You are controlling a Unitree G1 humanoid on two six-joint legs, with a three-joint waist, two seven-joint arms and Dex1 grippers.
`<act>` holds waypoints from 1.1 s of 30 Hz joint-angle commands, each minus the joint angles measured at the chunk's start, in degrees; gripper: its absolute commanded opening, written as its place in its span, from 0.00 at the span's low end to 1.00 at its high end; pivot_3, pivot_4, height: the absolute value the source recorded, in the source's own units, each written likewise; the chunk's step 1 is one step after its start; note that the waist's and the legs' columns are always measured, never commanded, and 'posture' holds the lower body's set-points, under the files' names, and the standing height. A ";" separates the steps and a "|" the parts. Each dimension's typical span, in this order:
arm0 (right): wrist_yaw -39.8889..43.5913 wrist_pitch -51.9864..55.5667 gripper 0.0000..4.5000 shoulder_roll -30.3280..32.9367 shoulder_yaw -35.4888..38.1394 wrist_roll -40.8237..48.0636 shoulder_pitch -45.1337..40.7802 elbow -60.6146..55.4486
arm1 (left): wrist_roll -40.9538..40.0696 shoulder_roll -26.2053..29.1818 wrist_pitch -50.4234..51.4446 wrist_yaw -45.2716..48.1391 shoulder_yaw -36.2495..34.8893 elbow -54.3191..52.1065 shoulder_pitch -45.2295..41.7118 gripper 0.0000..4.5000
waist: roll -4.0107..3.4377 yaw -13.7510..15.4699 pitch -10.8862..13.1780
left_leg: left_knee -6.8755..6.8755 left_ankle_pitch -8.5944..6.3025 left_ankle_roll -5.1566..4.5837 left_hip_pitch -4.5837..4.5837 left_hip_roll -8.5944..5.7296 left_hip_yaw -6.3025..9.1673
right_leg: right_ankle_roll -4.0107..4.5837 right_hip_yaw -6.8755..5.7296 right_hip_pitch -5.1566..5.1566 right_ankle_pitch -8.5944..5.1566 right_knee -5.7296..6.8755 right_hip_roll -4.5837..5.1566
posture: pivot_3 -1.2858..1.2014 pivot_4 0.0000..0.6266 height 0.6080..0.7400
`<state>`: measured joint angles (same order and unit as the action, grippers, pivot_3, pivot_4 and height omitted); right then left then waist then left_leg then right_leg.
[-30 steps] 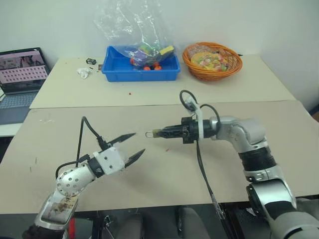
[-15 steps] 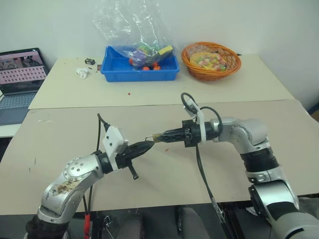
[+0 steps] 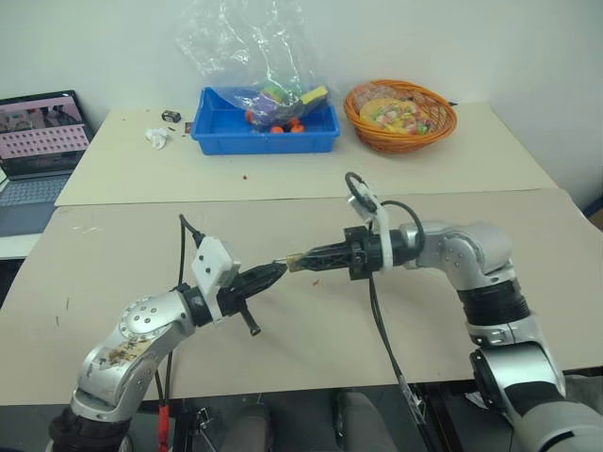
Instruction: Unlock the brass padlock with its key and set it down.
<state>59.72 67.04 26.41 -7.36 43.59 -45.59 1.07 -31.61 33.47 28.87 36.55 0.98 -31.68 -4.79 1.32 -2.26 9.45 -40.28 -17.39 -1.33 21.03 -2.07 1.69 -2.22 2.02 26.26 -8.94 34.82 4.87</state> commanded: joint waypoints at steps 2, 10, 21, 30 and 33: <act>-1.29 2.57 0.03 -0.54 3.79 3.76 -2.61 -3.18 | 0.91 -0.61 -1.54 0.17 -0.56 -0.66 0.04 0.01 | 0.00 0.04 0.00 | 0.00 0.00 0.00 0.00 0.00 0.00 | 0.00 0.00 0.00 0.00 0.00 0.00 | 0.52 0.24 0.96; -0.41 2.89 0.03 1.66 1.13 3.64 -0.29 -6.62 | 1.75 -1.48 -1.58 -0.13 -0.85 -0.46 -0.55 0.01 | 0.00 0.21 0.00 | 0.00 0.00 0.00 0.01 0.00 0.01 | 0.00 0.00 0.00 0.00 0.00 0.00 | 0.52 0.24 0.96; -1.45 1.02 0.03 0.84 -0.36 2.20 0.63 -5.44 | 2.19 -2.02 -1.02 -0.67 -1.45 -0.39 -0.89 0.01 | 0.01 0.16 0.00 | 0.00 0.00 0.00 0.01 -0.01 -0.01 | 0.00 0.01 -0.01 0.00 -0.02 0.00 | 0.52 0.24 0.96; 0.34 0.61 0.03 2.50 -1.20 1.61 0.00 -4.61 | 2.28 -2.27 -1.29 -0.82 -1.65 -0.57 -0.60 0.01 | 0.01 0.19 0.00 | -0.01 0.00 0.00 0.01 -0.01 0.00 | 0.00 0.00 0.00 0.00 -0.04 0.00 | 0.52 0.24 0.96; 0.61 0.67 0.03 2.87 -2.38 1.10 1.12 -5.04 | 2.44 -2.30 -1.25 -0.90 -1.61 -0.84 -0.37 0.01 | 0.01 0.16 0.00 | -0.01 0.00 0.00 0.01 -0.01 0.00 | 0.00 0.00 0.00 0.00 -0.04 0.00 | 0.52 0.24 0.96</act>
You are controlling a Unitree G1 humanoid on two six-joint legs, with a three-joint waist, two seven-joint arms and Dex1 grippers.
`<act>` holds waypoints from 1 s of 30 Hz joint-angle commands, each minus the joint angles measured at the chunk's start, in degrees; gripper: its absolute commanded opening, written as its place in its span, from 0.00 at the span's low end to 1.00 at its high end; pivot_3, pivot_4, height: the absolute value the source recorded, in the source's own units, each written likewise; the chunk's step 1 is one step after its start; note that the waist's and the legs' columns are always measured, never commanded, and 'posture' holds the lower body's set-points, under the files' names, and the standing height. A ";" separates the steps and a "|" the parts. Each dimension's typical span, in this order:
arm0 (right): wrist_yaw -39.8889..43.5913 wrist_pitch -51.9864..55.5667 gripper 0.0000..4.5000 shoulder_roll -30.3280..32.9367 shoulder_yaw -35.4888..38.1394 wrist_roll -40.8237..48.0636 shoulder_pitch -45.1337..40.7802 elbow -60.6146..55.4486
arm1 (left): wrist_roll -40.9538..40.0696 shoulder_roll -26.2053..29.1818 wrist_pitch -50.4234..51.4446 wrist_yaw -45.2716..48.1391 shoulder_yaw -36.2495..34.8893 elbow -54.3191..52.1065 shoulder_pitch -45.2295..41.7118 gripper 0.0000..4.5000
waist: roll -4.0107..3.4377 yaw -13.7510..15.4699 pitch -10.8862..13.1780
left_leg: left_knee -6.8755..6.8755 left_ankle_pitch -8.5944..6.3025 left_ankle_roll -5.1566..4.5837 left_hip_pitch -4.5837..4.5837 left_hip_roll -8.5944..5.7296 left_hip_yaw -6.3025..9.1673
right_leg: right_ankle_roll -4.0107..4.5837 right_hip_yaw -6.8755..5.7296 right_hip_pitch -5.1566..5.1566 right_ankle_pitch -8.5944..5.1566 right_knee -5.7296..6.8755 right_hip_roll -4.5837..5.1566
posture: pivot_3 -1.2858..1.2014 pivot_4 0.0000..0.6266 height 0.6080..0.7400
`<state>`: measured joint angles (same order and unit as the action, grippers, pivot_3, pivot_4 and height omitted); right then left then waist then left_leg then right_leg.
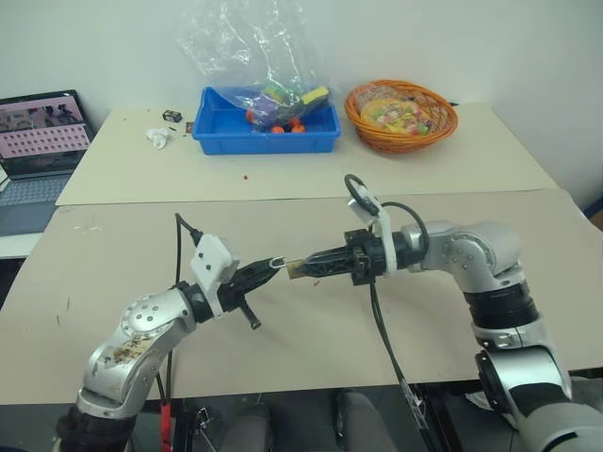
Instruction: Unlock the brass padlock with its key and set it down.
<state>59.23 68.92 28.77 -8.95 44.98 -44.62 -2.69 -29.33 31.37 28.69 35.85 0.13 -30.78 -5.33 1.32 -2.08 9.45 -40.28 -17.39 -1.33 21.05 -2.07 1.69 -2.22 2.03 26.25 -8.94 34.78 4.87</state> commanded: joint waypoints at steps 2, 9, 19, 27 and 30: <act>1.04 -1.15 0.03 0.52 -1.64 -0.68 0.88 -1.28 | 0.18 -0.25 -1.04 -0.28 -0.78 -1.82 0.17 0.01 | 0.00 -0.01 0.00 | 0.00 0.00 0.00 0.00 0.00 0.00 | 0.00 0.00 0.00 0.00 0.00 0.00 | 0.52 0.24 0.96; 0.34 -1.02 0.03 -0.14 -1.78 -1.21 0.95 0.09 | 0.23 -0.36 -0.89 -0.58 -0.76 -2.04 0.32 0.01 | 0.00 0.01 0.00 | 0.00 0.00 0.00 0.00 0.00 0.00 | 0.00 0.00 0.00 0.00 -0.01 0.00 | 0.52 0.24 0.96; 4.59 -1.50 0.03 3.00 -2.65 -5.32 -4.81 16.67 | 0.92 0.85 -0.82 -1.08 -1.15 -4.17 1.56 0.01 | 0.01 0.15 0.00 | 0.00 0.00 0.00 0.00 -0.01 0.00 | 0.00 -0.01 -0.02 0.00 -0.06 0.00 | 0.52 0.24 0.96; 6.81 4.10 0.03 1.08 -7.62 -10.30 -7.45 31.75 | 7.92 8.59 -7.84 5.82 2.77 -9.25 3.15 0.01 | 0.00 -0.13 0.00 | 0.03 0.00 0.00 0.02 0.00 -0.03 | 0.01 0.02 -0.01 0.00 -0.11 -0.02 | 0.52 0.24 0.96; 7.42 5.06 0.03 0.11 -8.89 -11.36 -7.33 33.59 | 9.70 9.81 -10.06 7.57 3.46 -8.75 2.63 0.01 | 0.00 -0.14 0.00 | 0.02 0.00 0.00 0.01 0.01 -0.04 | 0.01 0.02 -0.03 0.00 -0.12 -0.02 | 0.52 0.24 0.96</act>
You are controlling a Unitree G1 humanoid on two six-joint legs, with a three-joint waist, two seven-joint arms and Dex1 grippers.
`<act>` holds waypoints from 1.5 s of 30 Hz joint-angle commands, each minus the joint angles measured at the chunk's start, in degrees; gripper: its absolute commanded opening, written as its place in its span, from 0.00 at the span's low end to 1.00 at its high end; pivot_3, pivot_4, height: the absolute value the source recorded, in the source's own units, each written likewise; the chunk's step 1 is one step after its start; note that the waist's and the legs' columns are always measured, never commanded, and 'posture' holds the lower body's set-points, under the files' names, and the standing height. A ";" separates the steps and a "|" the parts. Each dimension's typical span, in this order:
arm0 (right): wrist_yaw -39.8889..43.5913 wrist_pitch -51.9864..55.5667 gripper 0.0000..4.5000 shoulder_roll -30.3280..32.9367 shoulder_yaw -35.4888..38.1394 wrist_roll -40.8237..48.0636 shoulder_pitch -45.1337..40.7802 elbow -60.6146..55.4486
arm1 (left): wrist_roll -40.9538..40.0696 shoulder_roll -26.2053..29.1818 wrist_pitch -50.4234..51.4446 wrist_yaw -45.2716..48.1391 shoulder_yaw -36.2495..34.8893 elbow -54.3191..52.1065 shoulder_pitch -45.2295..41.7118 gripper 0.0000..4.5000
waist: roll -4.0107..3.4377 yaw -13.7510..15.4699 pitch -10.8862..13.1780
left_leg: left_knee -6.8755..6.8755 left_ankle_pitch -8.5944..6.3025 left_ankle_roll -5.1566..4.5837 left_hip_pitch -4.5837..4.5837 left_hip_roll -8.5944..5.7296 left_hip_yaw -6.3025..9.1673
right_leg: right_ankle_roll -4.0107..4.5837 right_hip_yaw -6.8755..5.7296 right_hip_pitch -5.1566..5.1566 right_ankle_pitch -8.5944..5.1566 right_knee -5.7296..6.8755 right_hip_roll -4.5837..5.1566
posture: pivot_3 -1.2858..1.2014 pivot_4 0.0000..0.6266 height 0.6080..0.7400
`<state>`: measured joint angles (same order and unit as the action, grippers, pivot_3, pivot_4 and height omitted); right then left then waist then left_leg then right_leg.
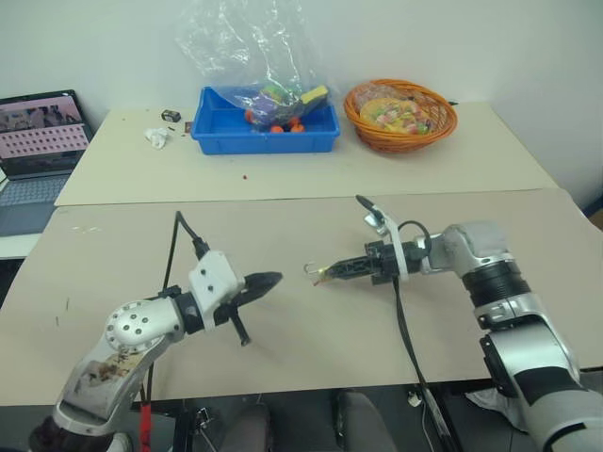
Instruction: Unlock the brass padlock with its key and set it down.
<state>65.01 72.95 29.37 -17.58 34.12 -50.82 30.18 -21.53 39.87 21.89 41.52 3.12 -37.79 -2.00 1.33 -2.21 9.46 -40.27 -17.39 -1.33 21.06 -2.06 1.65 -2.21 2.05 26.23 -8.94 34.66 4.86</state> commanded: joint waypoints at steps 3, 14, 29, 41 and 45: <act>1.99 1.32 0.03 -1.30 -0.45 -1.35 -1.43 2.70 | 4.49 2.68 -5.69 3.25 0.82 -1.15 -0.61 0.01 | 0.00 -0.03 0.00 | 0.00 0.00 0.00 -0.02 0.01 0.01 | 0.00 -0.01 0.00 0.00 0.02 -0.02 | 0.52 0.24 0.96; 2.42 -1.88 0.55 -1.81 1.02 -5.40 -2.10 8.36 | 6.21 2.27 -6.80 3.15 0.06 -1.03 0.55 0.00 | 0.01 -0.05 -0.01 | 0.00 0.00 0.00 -0.10 0.01 0.01 | 0.00 -0.01 -0.08 0.00 0.03 -0.02 | 0.52 0.24 0.96; -2.70 -21.93 0.76 6.26 6.85 -13.50 5.21 -0.80 | 5.81 -1.76 -5.68 -0.48 -1.14 0.09 3.13 0.00 | -0.02 0.10 0.01 | 0.24 -0.06 -0.09 -0.85 0.08 0.05 | -0.11 -0.06 -1.03 -0.01 -0.57 -0.09 | 0.52 0.24 0.96; -43.93 -45.79 0.76 -3.58 27.37 -25.29 33.52 -39.89 | 4.81 -28.33 6.25 -33.99 -15.48 9.05 1.17 0.00 | 0.04 1.46 -0.01 | 0.29 -0.02 0.00 -0.83 0.06 0.04 | -0.20 -0.01 -1.03 -0.01 -0.53 -0.03 | 0.52 0.24 0.96; -48.97 -45.89 0.76 -7.37 30.70 -24.28 35.04 -41.09 | 6.55 -31.84 4.34 -39.95 -19.21 14.18 -3.75 0.00 | 0.05 1.45 -0.01 | 0.29 0.03 0.06 -0.87 0.03 0.00 | -0.16 0.08 -1.04 0.03 -0.56 -0.06 | 0.52 0.24 0.96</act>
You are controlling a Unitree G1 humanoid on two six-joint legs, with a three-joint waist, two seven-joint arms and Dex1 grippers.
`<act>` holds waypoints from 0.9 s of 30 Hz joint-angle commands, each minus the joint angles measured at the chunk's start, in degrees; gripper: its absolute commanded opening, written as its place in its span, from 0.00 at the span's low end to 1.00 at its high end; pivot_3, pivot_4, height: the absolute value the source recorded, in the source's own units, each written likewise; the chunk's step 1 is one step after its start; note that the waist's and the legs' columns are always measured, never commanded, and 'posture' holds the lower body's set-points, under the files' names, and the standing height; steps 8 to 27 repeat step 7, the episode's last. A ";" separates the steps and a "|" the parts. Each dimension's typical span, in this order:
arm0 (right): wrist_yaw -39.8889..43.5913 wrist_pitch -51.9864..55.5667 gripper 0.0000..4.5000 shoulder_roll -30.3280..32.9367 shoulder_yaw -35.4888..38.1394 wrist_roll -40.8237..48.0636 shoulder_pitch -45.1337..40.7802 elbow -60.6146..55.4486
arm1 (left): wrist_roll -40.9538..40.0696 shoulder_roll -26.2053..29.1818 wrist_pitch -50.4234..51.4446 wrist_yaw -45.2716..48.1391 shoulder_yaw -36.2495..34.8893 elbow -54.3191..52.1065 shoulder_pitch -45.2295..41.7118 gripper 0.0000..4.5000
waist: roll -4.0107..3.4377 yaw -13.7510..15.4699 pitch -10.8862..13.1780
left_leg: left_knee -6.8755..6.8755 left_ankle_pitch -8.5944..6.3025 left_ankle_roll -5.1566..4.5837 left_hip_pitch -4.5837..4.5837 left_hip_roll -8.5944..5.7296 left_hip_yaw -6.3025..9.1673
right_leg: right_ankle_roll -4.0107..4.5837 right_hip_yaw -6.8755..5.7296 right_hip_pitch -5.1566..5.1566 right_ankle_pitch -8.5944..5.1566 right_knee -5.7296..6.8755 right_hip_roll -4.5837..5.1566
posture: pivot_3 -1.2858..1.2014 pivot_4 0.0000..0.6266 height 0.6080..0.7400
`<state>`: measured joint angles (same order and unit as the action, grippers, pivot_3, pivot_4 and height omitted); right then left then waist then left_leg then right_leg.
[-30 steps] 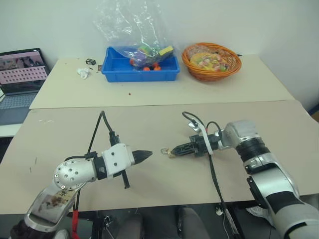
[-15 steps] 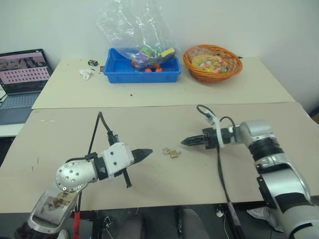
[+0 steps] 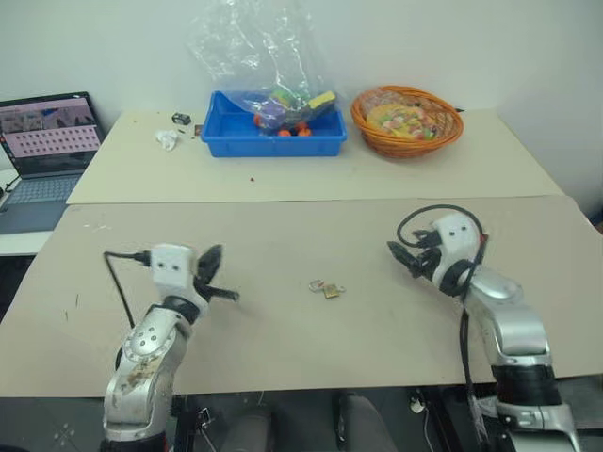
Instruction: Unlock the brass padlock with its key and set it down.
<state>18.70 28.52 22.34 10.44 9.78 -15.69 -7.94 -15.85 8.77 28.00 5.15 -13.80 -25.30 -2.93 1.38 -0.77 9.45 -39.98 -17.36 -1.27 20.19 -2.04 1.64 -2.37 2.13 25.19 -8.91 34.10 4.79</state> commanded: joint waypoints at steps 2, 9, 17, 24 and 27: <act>-2.68 -1.11 0.76 -0.53 2.63 0.56 -0.04 -2.15 | 0.94 -0.68 -2.56 -4.26 -2.86 4.04 -4.94 0.00 | 0.00 0.02 0.00 | 0.00 0.00 -0.01 -0.02 -0.01 -0.01 | 0.00 0.02 -0.03 -0.01 0.00 -0.04 | 0.52 0.24 0.96; -3.07 -1.83 0.76 -0.62 0.67 -0.59 -0.63 0.21 | 1.98 1.99 -6.44 -1.93 -2.59 9.34 -6.51 0.00 | 0.00 -0.13 0.00 | 0.03 -0.02 -0.05 -0.01 -0.04 -0.05 | 0.01 0.05 -0.02 0.00 -0.03 -0.11 | 0.52 0.24 0.96; -3.07 -1.83 0.76 -0.62 0.67 -0.59 -0.63 0.21 | 1.98 1.99 -6.44 -1.93 -2.59 9.34 -6.51 0.00 | 0.00 -0.13 0.00 | 0.03 -0.02 -0.05 -0.01 -0.04 -0.05 | 0.01 0.05 -0.02 0.00 -0.03 -0.11 | 0.52 0.24 0.96; -3.07 -1.83 0.76 -0.62 0.67 -0.59 -0.63 0.21 | 1.98 1.99 -6.44 -1.93 -2.59 9.34 -6.51 0.00 | 0.00 -0.13 0.00 | 0.03 -0.02 -0.05 -0.01 -0.04 -0.05 | 0.01 0.05 -0.02 0.00 -0.03 -0.11 | 0.52 0.24 0.96; -3.07 -1.83 0.76 -0.62 0.67 -0.59 -0.63 0.21 | 1.98 1.99 -6.44 -1.93 -2.59 9.34 -6.51 0.00 | 0.00 -0.13 0.00 | 0.03 -0.02 -0.05 -0.01 -0.04 -0.05 | 0.01 0.05 -0.02 0.00 -0.03 -0.11 | 0.52 0.24 0.96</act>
